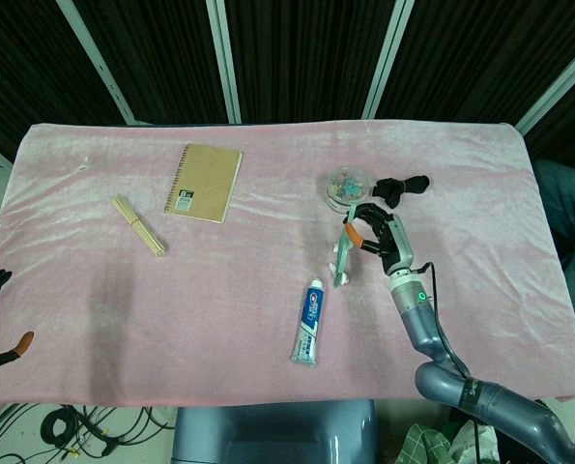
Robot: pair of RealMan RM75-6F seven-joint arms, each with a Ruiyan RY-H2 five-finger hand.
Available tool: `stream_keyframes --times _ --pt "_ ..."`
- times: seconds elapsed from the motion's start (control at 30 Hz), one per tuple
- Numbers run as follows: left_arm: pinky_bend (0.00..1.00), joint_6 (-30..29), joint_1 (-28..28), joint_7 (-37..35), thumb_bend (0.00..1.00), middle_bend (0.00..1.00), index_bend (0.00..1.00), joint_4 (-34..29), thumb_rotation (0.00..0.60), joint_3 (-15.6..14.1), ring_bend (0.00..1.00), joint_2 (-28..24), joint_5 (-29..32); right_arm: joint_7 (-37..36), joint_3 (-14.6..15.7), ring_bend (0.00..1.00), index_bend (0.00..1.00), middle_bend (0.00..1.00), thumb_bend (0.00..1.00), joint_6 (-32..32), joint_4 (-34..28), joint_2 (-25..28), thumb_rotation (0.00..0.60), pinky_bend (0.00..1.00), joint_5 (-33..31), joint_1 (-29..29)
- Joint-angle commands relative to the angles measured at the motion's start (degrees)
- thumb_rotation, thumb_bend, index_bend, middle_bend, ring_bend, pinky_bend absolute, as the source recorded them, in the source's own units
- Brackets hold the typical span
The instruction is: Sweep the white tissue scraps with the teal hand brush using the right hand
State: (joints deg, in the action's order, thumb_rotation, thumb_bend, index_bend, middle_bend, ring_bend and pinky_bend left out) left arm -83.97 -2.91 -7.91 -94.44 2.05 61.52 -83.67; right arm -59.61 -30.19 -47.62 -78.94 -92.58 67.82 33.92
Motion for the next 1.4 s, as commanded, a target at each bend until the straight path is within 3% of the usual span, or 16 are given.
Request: stream_keyframes --times 0.03,0.13,0.23,0.57,0.77,0.9,1.03,1.4 --pt "0.19 0.00 0.02 -0.02 0.28 0.04 0.07 -0.01 0.600 -0.02 0.00 0.00 -0.01 -1.41 -0.80 0.29 0.79 0.62 0.40 -1.88 -0.62 1.56 0.600 0.15 1.98 -1.09" --pt "0.19 -0.06 0.03 0.04 0.28 0.04 0.07 -0.02 0.600 -0.03 0.00 0.01 -0.05 -1.56 -0.57 0.29 0.79 0.62 0.40 -2.44 -0.18 2.36 0.600 0.15 2.64 -1.48" --pt "0.19 -0.05 0.04 0.13 0.28 0.04 0.07 -0.09 0.600 -0.04 0.00 0.02 -0.01 2.01 1.60 0.29 0.79 0.62 0.40 -3.71 2.17 3.24 0.600 0.15 4.83 -1.75" --pt "0.20 0.05 0.06 0.35 0.28 0.04 0.07 -0.26 0.600 0.00 0.00 0.02 0.24 20.62 10.18 0.30 0.79 0.63 0.40 -9.96 11.55 0.30 0.600 0.15 11.95 -0.82" --pt "0.20 0.23 0.03 0.39 0.28 0.04 0.07 -0.35 0.600 -0.05 0.00 -0.09 0.30 31.25 12.83 0.32 0.79 0.65 0.40 -12.66 14.70 -2.36 0.600 0.15 13.52 0.04" --pt "0.20 0.23 0.03 0.38 0.28 0.04 0.07 -0.36 0.600 -0.07 0.00 -0.11 0.28 36.56 12.99 0.33 0.79 0.65 0.40 -13.78 16.27 -5.21 0.600 0.15 12.58 0.80" --pt "0.21 0.25 0.04 0.28 0.28 0.04 0.07 -0.40 0.600 -0.07 0.00 -0.15 0.31 37.33 11.77 0.33 0.79 0.65 0.40 -12.86 16.69 -7.79 0.600 0.15 9.67 1.72" --pt "0.22 0.36 -0.01 0.02 0.28 0.04 0.07 -0.30 0.600 -0.11 0.00 -0.22 0.19 31.79 4.82 0.33 0.80 0.65 0.40 -8.53 16.88 -13.12 0.600 0.15 -0.85 4.28"
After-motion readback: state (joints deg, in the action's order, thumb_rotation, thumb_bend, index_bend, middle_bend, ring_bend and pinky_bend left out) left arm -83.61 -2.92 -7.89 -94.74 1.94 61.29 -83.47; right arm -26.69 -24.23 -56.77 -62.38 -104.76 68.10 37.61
